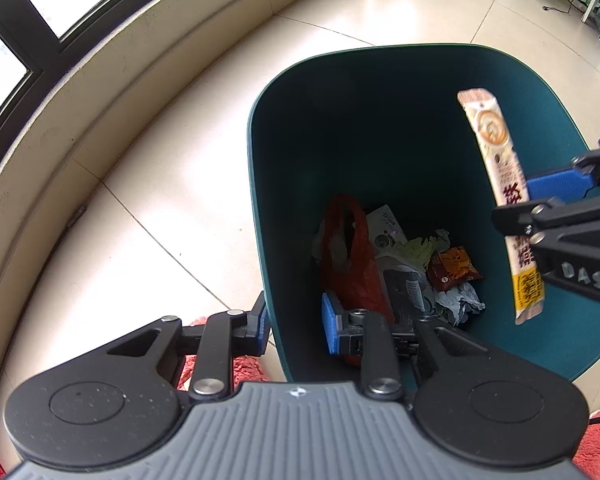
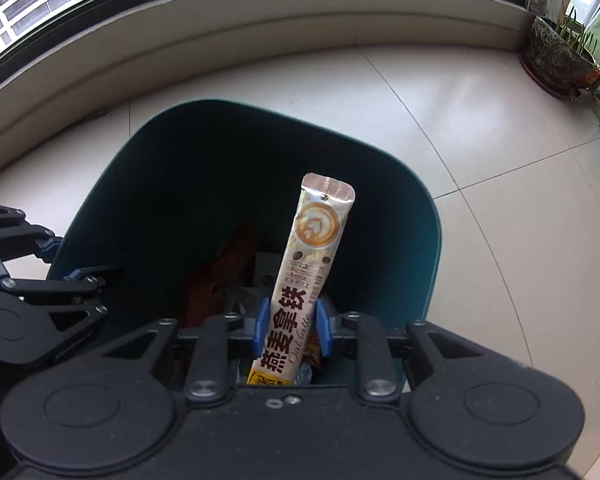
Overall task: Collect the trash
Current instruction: 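Lower the sachet into the bin and open the right gripper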
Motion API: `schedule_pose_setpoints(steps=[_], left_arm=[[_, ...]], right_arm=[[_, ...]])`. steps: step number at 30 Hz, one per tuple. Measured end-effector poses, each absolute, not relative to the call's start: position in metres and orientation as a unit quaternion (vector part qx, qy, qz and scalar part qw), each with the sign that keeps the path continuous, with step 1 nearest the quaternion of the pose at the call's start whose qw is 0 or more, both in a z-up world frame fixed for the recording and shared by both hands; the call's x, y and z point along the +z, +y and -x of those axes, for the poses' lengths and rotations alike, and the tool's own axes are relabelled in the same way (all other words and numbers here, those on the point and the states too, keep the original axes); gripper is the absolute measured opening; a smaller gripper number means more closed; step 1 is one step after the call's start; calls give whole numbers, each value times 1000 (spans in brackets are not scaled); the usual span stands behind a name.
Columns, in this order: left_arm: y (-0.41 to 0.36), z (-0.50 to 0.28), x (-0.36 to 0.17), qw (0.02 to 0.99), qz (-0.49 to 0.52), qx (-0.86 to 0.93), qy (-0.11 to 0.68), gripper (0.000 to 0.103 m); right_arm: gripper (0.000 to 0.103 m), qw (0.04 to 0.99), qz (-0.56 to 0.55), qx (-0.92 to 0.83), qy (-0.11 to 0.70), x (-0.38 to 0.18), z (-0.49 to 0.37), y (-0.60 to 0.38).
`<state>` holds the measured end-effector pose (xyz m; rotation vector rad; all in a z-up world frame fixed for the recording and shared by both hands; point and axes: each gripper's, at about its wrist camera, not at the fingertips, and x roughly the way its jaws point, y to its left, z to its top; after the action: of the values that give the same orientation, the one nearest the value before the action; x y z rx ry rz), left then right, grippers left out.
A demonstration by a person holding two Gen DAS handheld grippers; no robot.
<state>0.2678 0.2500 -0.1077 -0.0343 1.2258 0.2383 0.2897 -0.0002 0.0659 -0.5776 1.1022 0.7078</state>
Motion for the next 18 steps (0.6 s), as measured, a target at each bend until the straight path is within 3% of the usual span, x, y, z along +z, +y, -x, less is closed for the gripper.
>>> schedule_pose_setpoints(steps=[8,18], left_arm=[[248,-269,-111,810,13,108,576,26],[250,-272,-112,806,14,107,582,26]], right_arm=[[25,736,270,301,543,21,-291,7],[30,741,259,304,540,25,-287,5]])
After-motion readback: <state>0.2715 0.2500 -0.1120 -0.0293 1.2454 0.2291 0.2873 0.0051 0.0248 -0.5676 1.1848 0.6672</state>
